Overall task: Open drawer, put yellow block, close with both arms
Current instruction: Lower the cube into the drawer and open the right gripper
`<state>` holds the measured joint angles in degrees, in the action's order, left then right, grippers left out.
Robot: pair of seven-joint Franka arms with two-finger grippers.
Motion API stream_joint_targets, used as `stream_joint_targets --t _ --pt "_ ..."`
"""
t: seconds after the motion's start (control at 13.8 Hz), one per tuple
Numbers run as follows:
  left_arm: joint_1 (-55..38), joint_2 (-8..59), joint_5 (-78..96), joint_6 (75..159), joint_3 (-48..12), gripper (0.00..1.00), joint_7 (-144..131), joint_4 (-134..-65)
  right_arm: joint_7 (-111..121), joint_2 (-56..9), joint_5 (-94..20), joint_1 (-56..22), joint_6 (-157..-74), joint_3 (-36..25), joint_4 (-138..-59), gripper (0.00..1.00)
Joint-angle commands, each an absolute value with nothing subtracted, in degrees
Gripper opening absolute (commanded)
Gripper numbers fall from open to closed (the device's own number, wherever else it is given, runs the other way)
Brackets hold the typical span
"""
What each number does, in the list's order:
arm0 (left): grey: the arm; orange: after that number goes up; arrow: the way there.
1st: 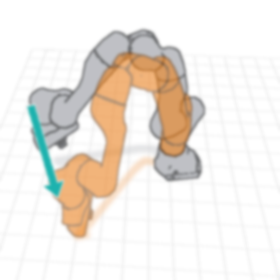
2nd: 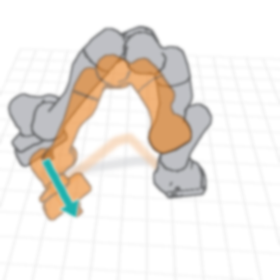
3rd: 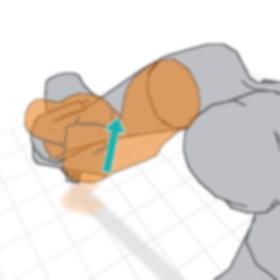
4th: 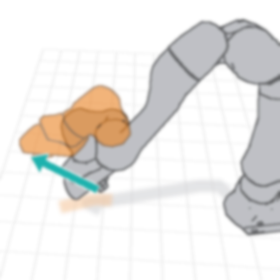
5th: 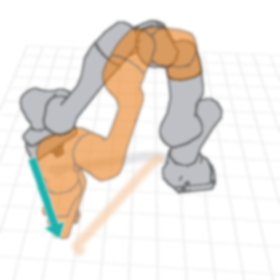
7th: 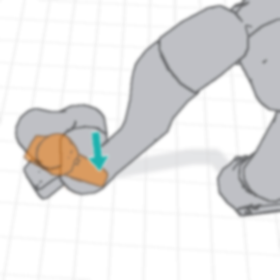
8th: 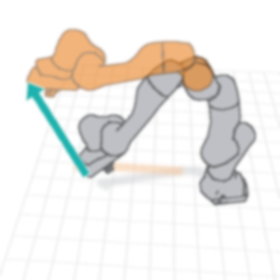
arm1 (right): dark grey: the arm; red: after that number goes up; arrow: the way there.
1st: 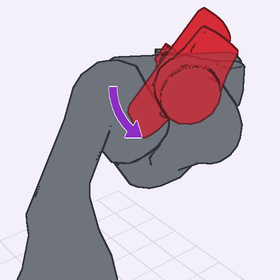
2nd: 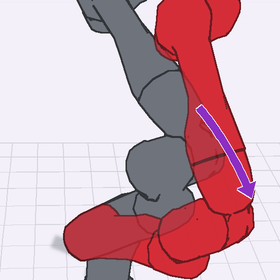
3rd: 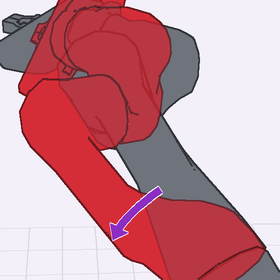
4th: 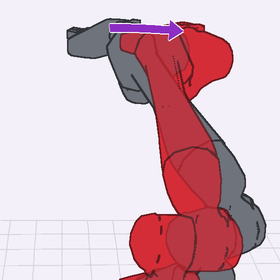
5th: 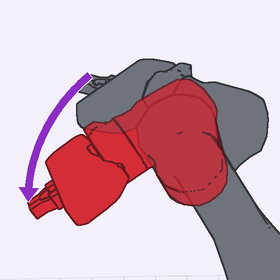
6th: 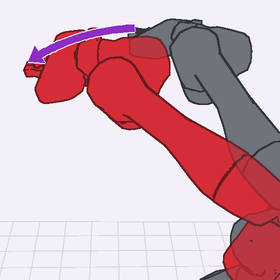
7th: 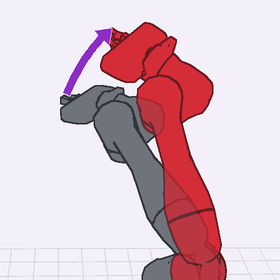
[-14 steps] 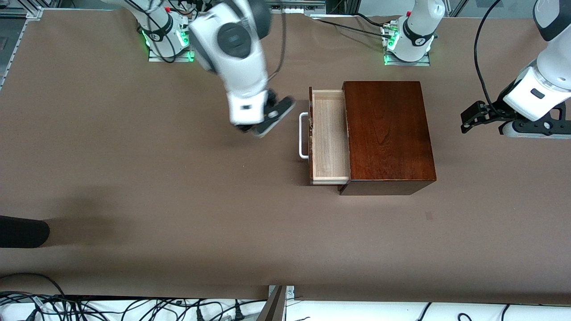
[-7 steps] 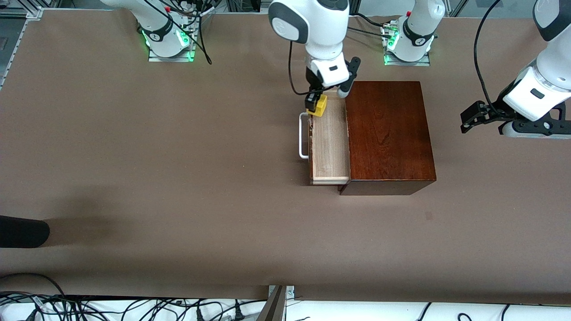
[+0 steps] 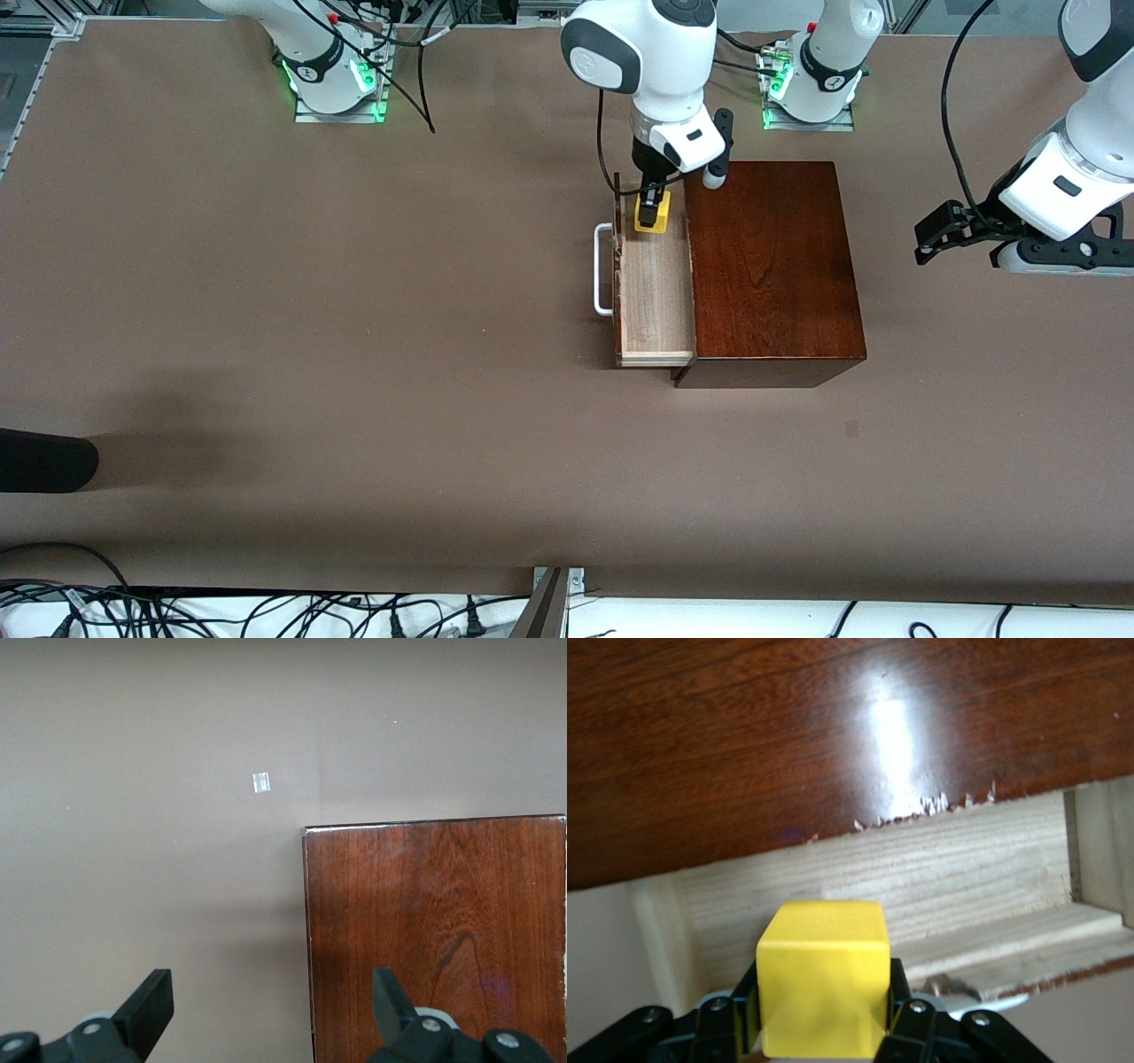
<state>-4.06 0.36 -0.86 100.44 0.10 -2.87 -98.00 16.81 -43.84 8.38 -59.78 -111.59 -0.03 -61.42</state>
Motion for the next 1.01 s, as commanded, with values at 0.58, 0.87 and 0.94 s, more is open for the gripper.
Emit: stream_joint_targets --t 0.58,0.87,0.94 --pt "-4.5 -0.4 -1.5 101.2 0.2 1.00 -2.5 -98.9 26.3 -48.5 10.4 -59.5 -112.2 -0.7 -58.5 0.00" --pt "-4.5 -0.4 -1.5 101.2 0.2 1.00 -2.4 -98.9 27.3 -50.0 10.5 -59.4 -113.1 -0.8 -58.5 0.00" --pt "-4.5 -0.4 -1.6 101.2 0.2 1.00 -2.4 -98.9 27.3 -50.1 10.5 -59.3 -113.3 -0.8 -58.4 0.00"
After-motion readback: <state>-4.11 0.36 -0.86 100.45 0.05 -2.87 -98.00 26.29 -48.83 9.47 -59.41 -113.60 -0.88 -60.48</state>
